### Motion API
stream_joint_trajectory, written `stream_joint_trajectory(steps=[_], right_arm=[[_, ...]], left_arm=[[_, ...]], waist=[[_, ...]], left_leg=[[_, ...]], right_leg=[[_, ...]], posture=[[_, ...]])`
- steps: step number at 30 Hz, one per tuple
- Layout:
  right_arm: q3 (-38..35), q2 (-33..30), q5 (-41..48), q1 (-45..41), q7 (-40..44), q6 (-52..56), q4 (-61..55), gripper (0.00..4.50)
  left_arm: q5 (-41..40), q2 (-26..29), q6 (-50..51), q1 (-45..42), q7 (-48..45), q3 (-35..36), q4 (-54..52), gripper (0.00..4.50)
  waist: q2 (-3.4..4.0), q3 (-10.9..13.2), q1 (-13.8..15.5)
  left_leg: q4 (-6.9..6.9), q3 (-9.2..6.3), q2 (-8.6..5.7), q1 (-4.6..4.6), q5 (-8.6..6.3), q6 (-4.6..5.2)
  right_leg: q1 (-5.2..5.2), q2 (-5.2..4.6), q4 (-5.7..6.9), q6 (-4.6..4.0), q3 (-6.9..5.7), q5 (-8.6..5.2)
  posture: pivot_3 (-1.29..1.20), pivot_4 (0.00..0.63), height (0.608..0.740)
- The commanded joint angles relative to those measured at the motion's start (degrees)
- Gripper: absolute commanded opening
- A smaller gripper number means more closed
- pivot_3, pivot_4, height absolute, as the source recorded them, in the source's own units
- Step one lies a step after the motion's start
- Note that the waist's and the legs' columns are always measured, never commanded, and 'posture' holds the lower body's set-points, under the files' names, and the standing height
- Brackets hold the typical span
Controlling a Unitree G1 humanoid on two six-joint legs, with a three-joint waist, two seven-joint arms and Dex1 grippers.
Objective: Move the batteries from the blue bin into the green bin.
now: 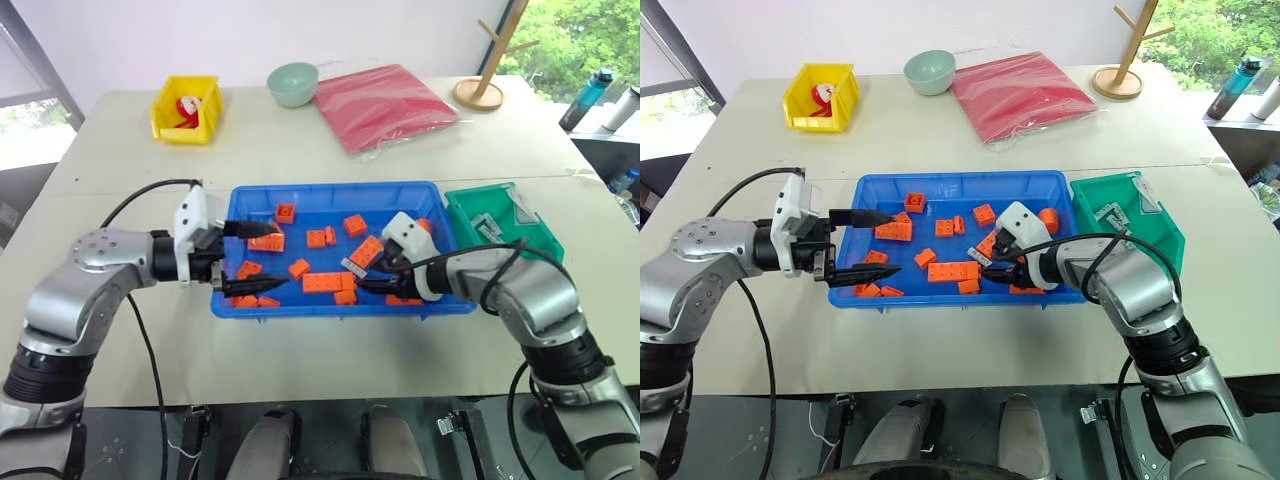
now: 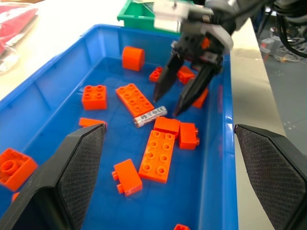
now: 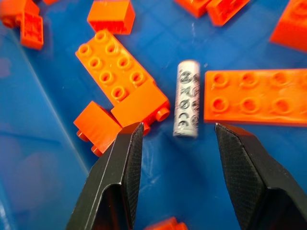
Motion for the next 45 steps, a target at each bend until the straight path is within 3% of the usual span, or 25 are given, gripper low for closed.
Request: stream_joint_trajectory(steps=[1, 9, 15, 20, 23, 27, 33, 37, 45], right_arm=[[0.1, 0.4, -0.8, -0.5, -0.5, -2.8, 1.2, 2.40], [3.6, 1.7, -4.5, -1.0, -1.0, -9.1, 7.2, 2.40], [2.6, 2.9, -4.1, -1.2, -1.1, -9.0, 6.1, 0.07], [-4.4, 2.3, 0.8, -2.2, -1.3, -2.5, 0.2, 0.07], [-12.5, 1.3, 6.0, -4.5, -1.3, 4.7, -4.2, 0.07], [-25.2, -4.9, 9.6, -7.4, -1.4, 11.2, -5.0, 0.07], [-32.3, -14.4, 7.4, 0.7, -0.6, 4.6, -0.1, 0.07], [-35.5, -14.6, 5.2, 5.9, -3.1, -0.5, 5.7, 0.07], [-35.5, -15.8, 3.8, 8.9, -2.9, -9.3, 9.5, 3.69]], left_arm=[[-0.9, 0.9, 0.0, 0.0, 0.4, 2.3, -1.8, 4.50], [-0.5, 0.4, -0.1, -2.1, 0.5, 1.9, -0.6, 4.50], [-0.3, 0.2, -0.1, -3.5, 0.4, 1.5, 0.2, 4.50], [0.1, -0.1, -0.5, -3.8, 0.2, 1.2, 1.1, 4.50], [0.4, -0.3, -0.9, -3.5, -0.1, 0.9, 1.7, 4.50], [1.0, -0.1, -1.8, -2.3, -1.0, 0.9, 2.7, 4.50], [2.0, 0.1, -2.9, -2.1, -2.2, 1.1, 4.8, 4.50], [2.6, -0.1, -3.4, -3.5, -2.8, 0.6, 6.4, 4.50], [3.3, -0.3, -4.4, -5.3, -3.9, 0.3, 9.0, 4.50]], waist=[[0.00, 0.0, 0.0], [-0.01, 0.0, 0.0], [-0.01, 0.0, -0.1], [-0.01, 0.0, 0.0], [-0.01, 0.0, 0.0], [0.00, 0.0, 0.2], [-0.01, 0.0, 0.4], [-0.01, 0.0, 0.0], [0.00, 0.0, 0.0]], left_leg=[[0.00, 0.00, 0.00, 0.00, 0.00, 0.00], [0.00, 0.00, 0.00, 0.03, 0.00, 0.00], [0.01, 0.00, 0.00, 0.04, 0.00, 0.00], [0.01, 0.00, -0.01, 0.04, 0.00, 0.00], [0.01, 0.00, -0.01, 0.04, 0.00, 0.00], [0.01, -0.01, -0.01, 0.04, 0.00, 0.00], [-0.01, 0.03, -0.02, 0.04, -0.01, 0.01], [-0.02, 0.11, 0.01, 0.04, 0.00, 0.01], [-0.01, 0.13, 0.01, 0.05, 0.00, 0.01]], right_leg=[[0.00, 0.00, 0.00, 0.00, 0.00, 0.00], [0.02, 0.01, -0.01, 0.00, 0.00, 0.00], [0.03, 0.01, 0.01, 0.00, 0.00, 0.00], [0.03, 0.01, 0.01, 0.00, 0.00, 0.00], [0.04, 0.00, 0.00, 0.00, 0.00, 0.00], [0.05, 0.00, 0.00, 0.00, -0.01, 0.00], [0.11, -0.01, -0.01, 0.00, -0.01, 0.00], [0.08, -0.02, 0.01, 0.00, -0.01, 0.00], [0.08, -0.01, 0.03, 0.00, -0.01, 0.00]], posture=[[0.00, 0.150, 0.717], [0.00, 0.150, 0.717], [0.00, 0.150, 0.717], [0.00, 0.150, 0.717], [0.00, 0.150, 0.717], [0.00, 0.150, 0.717], [0.00, 0.150, 0.717], [0.00, 0.150, 0.717], [0.00, 0.150, 0.717]])
